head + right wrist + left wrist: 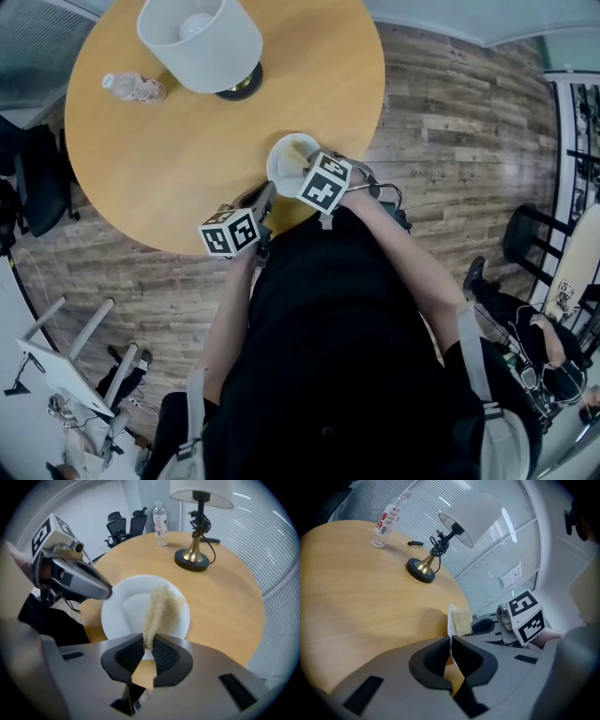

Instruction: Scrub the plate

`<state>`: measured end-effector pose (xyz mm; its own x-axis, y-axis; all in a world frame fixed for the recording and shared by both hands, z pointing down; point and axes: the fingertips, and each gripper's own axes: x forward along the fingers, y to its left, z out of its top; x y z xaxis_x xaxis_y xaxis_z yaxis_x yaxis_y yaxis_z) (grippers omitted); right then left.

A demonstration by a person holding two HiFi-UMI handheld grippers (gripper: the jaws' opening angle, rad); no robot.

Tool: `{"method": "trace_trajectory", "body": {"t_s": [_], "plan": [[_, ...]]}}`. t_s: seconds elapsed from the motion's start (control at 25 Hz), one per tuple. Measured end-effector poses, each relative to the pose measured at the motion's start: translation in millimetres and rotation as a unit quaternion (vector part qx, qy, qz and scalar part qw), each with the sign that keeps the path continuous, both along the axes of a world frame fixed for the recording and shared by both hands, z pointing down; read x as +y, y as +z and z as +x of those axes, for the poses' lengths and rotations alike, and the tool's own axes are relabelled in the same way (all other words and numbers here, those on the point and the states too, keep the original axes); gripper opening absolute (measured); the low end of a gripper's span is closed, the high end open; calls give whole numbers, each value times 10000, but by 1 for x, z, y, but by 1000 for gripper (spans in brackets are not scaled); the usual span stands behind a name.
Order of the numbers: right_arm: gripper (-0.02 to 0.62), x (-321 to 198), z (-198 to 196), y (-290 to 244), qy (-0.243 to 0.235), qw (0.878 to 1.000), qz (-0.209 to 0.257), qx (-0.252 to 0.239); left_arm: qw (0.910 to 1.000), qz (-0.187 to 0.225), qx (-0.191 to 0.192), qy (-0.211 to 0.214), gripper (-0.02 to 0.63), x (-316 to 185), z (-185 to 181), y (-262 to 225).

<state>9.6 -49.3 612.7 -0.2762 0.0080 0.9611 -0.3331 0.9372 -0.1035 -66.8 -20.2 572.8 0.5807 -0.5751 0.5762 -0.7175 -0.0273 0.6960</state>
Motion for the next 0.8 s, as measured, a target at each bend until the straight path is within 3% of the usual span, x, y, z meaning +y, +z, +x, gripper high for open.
{"method": "trace_trajectory", "body": {"t_s": [0.16,0.44,0.64,0.8], "plan": [[46,7,26,13,147,9992,-183,329,10000,-34,44,-60,23,-2,-2,2],[46,39,34,12,-53,9971,-502,572,9994,-171,136,-282,23,-3,-5,11],[46,29,40,8,451,9978,-208,432,9902,-540,829,-988,21,0,-10,25],[46,3,39,-3,973,9952,35,99,9771,-732,1077,-1685,21,-6,-33,39]]}}
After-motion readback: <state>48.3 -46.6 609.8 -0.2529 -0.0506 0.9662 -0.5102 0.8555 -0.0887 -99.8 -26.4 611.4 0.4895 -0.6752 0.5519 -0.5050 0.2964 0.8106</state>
